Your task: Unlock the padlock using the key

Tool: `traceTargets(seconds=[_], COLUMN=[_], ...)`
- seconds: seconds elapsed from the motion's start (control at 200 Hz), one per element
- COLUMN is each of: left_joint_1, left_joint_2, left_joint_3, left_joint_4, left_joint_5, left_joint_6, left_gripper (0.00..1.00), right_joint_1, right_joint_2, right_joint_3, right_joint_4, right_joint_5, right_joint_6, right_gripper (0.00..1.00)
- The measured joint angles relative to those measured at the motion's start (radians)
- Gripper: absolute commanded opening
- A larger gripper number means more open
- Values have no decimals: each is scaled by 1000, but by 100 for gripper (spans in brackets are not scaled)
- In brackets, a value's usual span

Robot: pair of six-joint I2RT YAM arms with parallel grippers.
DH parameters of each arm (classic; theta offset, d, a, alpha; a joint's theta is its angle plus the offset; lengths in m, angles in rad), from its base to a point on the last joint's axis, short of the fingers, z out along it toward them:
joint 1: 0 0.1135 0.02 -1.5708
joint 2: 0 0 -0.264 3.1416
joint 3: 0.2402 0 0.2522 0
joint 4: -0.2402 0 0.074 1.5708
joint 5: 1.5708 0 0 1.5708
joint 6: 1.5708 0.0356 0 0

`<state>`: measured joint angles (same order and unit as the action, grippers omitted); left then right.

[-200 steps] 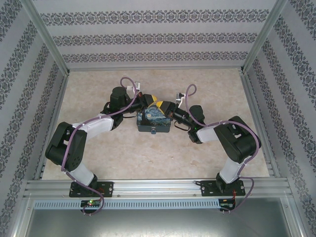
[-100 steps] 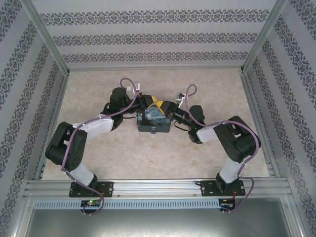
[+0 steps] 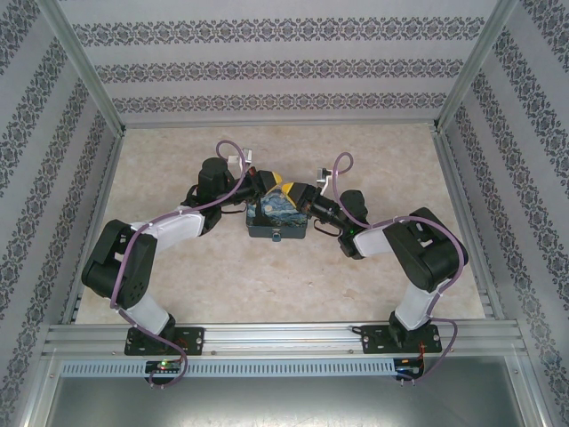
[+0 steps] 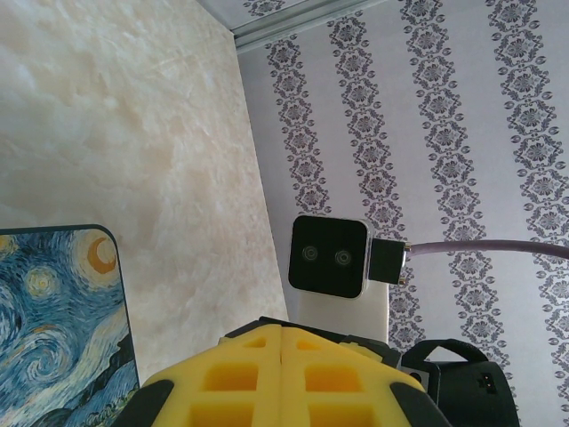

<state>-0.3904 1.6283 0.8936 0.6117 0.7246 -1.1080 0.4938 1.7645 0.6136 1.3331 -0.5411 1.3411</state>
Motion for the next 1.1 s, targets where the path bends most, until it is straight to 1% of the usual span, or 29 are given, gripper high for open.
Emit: traceTargets(seconds=[0.205,0.33,0.395,0.799,0.829,0.889,0.969,1.039,1.099], left_joint_1=[0,0,0,0,0,0,0,0,0], left_joint_2=[0,0,0,0,0,0,0,0,0], left_joint_3=[-4,-15,-21,-33,-33,-33,-33,-33,-33], left_joint_4=[3,10,13,40,40,40,38,34,32], left_joint_5=[-3,-11,-18,-26,-26,-26,-31,-40,-47], left_joint_6=[0,-1,-1,-19,-19,-18,-22,-26,-26], left_gripper=[0,0,0,0,5,21,32,33,31], right_joint_1=[0,0,0,2,2,2,2,2,2], right_joint_2=[0,0,0,0,0,0,0,0,0], right_joint_3=[8,10,10,10,10,10,10,9,8], right_joint_4=[1,0,-2,-4,-5,-4,-4,-4,-4], right_joint_5=[-2,-2,-3,-2,-2,-2,-2,-1,0], right_joint_6=[1,5,11,18,18,18,18,18,18], right_gripper=[14,5,1,0,0,0,0,0,0])
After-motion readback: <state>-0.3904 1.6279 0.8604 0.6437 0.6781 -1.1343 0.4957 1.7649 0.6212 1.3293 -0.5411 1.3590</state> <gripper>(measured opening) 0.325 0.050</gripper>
